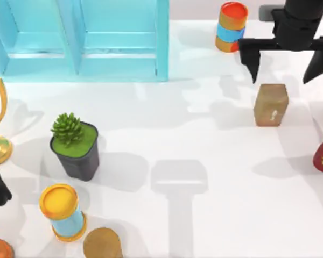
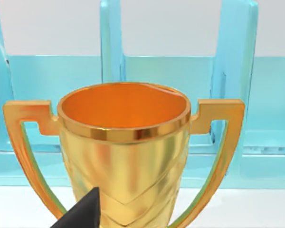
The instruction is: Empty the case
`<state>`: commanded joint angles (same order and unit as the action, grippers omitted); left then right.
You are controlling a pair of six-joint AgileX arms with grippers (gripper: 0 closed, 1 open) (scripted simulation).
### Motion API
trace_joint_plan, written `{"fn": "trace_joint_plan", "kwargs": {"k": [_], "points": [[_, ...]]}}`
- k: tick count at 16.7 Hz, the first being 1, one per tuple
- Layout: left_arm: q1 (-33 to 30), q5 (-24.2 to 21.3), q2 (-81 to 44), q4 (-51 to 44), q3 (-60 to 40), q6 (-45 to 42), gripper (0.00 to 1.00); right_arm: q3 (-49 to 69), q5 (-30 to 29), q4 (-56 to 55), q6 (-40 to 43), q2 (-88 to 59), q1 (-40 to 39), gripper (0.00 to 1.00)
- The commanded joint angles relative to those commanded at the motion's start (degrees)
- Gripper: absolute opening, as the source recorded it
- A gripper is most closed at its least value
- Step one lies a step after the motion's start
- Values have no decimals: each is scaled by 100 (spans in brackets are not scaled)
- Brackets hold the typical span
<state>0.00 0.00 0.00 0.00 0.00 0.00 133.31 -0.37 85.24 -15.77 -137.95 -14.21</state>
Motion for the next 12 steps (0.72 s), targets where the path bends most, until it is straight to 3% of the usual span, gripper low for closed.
{"fn": "trace_joint_plan", "kwargs": {"k": [5,12], "points": [[0,0,0,0,0,0,100,-309,9,-52,405,242,394,100],[0,0,0,0,0,0,100,-1820,47,-305,2556,1498,2575,100]]}}
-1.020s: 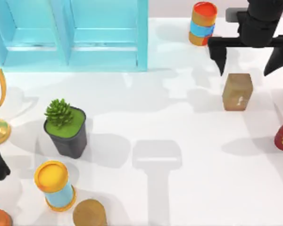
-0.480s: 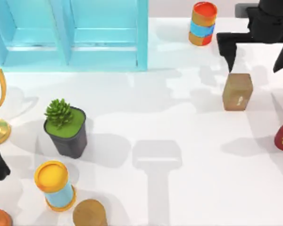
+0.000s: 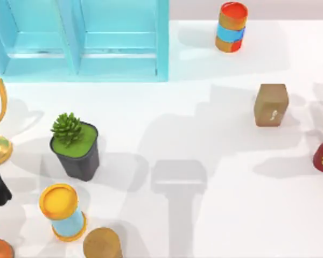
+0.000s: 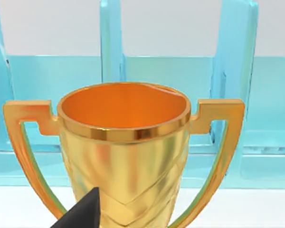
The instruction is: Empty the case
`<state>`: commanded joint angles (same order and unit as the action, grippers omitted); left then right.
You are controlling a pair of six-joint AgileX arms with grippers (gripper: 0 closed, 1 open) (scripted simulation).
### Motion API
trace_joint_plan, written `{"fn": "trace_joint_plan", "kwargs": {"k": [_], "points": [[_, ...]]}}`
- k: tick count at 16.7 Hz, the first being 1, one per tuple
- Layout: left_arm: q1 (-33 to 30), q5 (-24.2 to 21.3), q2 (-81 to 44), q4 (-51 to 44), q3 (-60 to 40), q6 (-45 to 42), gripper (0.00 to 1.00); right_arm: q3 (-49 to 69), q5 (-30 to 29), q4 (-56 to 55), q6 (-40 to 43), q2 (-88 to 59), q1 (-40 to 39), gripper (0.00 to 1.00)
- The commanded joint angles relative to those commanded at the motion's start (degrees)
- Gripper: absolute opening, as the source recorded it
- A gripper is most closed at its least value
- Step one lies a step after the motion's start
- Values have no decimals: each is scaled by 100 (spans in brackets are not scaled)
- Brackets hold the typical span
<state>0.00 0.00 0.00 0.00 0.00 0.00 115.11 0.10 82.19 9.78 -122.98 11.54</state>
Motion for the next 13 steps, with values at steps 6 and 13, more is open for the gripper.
{"fn": "trace_joint_plan", "kwargs": {"k": [6,13], "points": [[0,0,0,0,0,0,100,-1002,17,-181,1238,828,1255,100],[0,0,0,0,0,0,100,-1191,16,-353,1223,842,1237,100]]}}
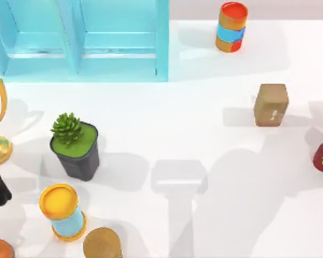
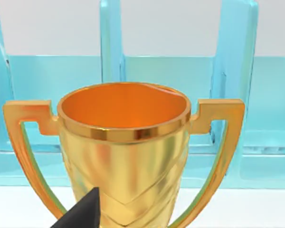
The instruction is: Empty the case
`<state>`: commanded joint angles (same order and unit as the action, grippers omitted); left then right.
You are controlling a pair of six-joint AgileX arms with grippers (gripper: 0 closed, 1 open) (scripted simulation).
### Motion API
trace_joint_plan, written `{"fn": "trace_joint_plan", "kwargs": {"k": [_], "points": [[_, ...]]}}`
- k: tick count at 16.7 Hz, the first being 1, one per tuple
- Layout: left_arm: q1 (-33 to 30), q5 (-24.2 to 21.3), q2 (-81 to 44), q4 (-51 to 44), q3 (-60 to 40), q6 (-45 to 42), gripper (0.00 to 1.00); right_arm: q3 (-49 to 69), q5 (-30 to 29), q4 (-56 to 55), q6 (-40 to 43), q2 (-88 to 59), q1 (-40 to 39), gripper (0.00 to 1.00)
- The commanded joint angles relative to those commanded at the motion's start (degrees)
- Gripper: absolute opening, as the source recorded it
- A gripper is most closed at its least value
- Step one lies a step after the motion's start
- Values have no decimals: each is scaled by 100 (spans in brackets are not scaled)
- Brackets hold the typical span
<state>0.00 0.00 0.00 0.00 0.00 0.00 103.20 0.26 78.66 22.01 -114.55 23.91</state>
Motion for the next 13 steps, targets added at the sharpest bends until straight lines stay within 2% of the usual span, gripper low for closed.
{"fn": "trace_joint_plan", "kwargs": {"k": [9,13], "points": [[0,0,0,0,0,0,100,-1518,0,-1745,-3,-207,2,100],[0,0,0,0,0,0,100,-1714,0,-1997,-9,-279,-3,100]]}}
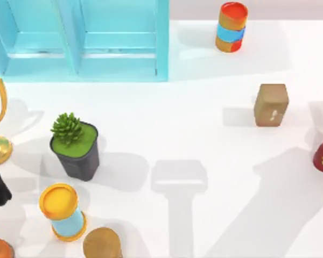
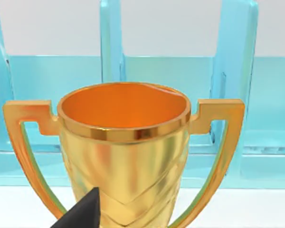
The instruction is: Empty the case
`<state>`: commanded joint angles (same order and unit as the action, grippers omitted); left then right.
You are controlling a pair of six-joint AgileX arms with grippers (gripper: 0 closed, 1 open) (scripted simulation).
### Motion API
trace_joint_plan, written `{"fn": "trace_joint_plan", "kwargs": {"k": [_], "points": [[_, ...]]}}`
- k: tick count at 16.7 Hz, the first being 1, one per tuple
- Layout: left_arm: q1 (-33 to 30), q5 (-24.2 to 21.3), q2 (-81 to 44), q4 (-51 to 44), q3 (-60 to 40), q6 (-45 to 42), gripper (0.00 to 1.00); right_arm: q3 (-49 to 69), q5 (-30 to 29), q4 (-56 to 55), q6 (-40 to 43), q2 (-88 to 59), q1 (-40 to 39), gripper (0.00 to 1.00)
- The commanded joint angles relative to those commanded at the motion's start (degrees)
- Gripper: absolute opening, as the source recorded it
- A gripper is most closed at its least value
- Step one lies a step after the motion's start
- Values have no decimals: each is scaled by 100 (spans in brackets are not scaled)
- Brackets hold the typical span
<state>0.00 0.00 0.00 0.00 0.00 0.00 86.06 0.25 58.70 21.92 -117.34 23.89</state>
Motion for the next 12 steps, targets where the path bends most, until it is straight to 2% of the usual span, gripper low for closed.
{"fn": "trace_joint_plan", "kwargs": {"k": [2,12], "points": [[0,0,0,0,0,0,100,0,0,0,0,0,0,100],[0,0,0,0,0,0,100,0,0,0,0,0,0,25]]}}
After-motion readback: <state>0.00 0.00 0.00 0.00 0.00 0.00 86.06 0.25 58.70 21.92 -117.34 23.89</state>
